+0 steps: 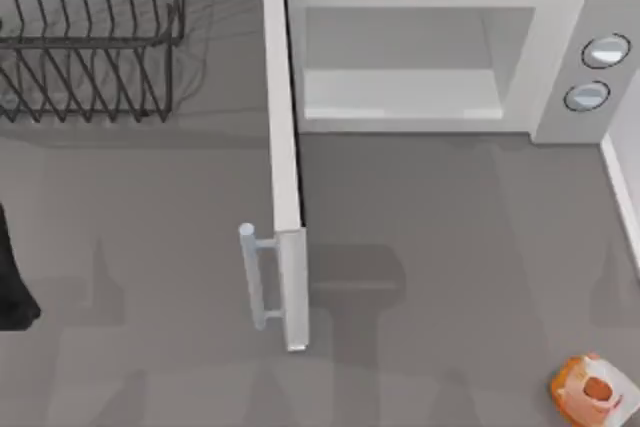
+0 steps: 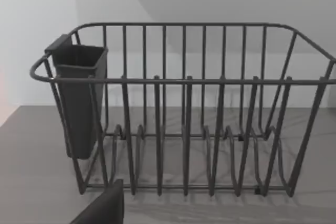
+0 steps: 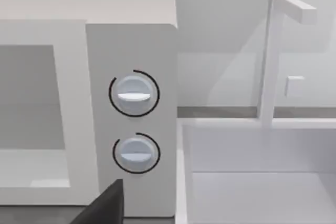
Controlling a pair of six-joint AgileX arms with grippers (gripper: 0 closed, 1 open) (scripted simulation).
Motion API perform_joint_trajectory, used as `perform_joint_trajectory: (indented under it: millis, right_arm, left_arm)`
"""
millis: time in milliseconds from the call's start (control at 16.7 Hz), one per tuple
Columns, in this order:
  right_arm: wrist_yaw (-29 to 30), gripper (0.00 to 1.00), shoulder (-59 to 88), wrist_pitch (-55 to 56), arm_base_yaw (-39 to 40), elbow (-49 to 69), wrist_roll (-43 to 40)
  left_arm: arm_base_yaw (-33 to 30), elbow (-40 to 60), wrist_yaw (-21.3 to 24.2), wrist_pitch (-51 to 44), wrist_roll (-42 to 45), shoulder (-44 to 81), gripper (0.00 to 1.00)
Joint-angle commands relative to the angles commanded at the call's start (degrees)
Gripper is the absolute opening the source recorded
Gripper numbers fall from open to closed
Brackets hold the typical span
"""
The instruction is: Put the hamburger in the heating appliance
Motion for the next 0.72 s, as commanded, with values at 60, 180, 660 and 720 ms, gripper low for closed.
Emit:
perform_joint_trajectory:
  millis: [60, 180, 660, 720]
  right_arm:
    - [0.0, 1.00, 0.0, 0.0, 0.0, 0.0, 0.0]
    - [0.0, 1.00, 0.7, -0.6, 0.3, 0.5, -0.2]
    - [-0.1, 1.00, 27.0, -19.3, 9.6, 16.2, -4.7]
    - [-0.1, 1.00, 32.3, -22.6, 11.2, 18.9, -5.5]
  left_arm:
    - [0.0, 0.0, 0.0, 0.0, 0.0, 0.0, 1.00]
    - [0.0, 0.0, 0.0, 0.0, 0.0, 0.0, 1.00]
    - [0.0, 0.0, 0.0, 0.0, 0.0, 0.0, 1.00]
    - [0.0, 0.0, 0.0, 0.0, 0.0, 0.0, 1.00]
